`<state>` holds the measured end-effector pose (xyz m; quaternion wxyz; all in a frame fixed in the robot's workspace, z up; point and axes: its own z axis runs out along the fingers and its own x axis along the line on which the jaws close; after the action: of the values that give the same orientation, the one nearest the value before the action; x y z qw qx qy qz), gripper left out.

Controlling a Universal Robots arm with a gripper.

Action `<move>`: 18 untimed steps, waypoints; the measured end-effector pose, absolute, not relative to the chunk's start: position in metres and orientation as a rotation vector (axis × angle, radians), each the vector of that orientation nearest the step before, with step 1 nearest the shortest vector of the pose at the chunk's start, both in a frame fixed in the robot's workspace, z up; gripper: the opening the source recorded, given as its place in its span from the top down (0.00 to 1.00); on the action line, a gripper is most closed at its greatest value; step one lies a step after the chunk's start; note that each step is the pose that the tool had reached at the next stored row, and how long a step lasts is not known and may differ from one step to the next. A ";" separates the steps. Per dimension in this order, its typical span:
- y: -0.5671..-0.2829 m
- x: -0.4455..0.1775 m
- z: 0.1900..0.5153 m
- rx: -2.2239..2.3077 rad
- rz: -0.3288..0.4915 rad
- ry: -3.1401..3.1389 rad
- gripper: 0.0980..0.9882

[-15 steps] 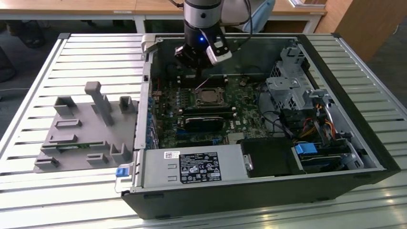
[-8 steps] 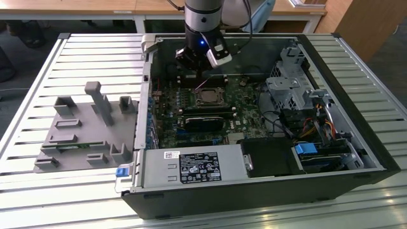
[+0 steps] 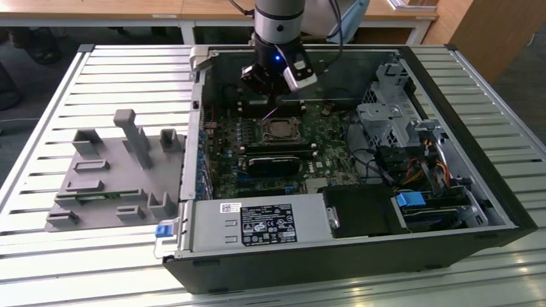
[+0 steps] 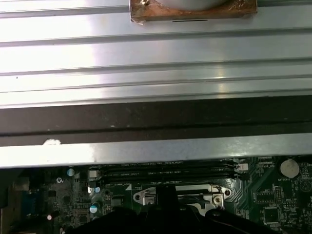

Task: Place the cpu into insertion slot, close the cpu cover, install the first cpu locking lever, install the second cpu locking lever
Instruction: 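Install the first cpu locking lever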

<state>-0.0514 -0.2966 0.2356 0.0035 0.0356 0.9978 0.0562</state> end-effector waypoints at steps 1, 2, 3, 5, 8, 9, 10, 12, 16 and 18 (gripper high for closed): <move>-0.296 -0.051 0.235 0.112 0.176 3.128 0.99; -0.296 -0.051 0.235 0.112 0.176 3.128 0.99; -0.295 -0.050 0.235 0.112 0.176 3.128 0.99; -0.295 -0.050 0.234 0.112 0.176 3.128 0.99; -0.295 -0.049 0.233 0.112 0.176 3.128 0.99; -0.294 -0.048 0.233 0.112 0.176 3.128 0.99; -0.294 -0.048 0.232 0.112 0.176 3.128 0.99; -0.294 -0.046 0.232 0.112 0.176 3.128 0.99; -0.294 -0.042 0.231 0.112 0.176 3.128 0.99; -0.294 -0.040 0.230 0.112 0.176 3.128 0.99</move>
<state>-0.0399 -0.2937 0.2301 0.0034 0.0356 0.9978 0.0560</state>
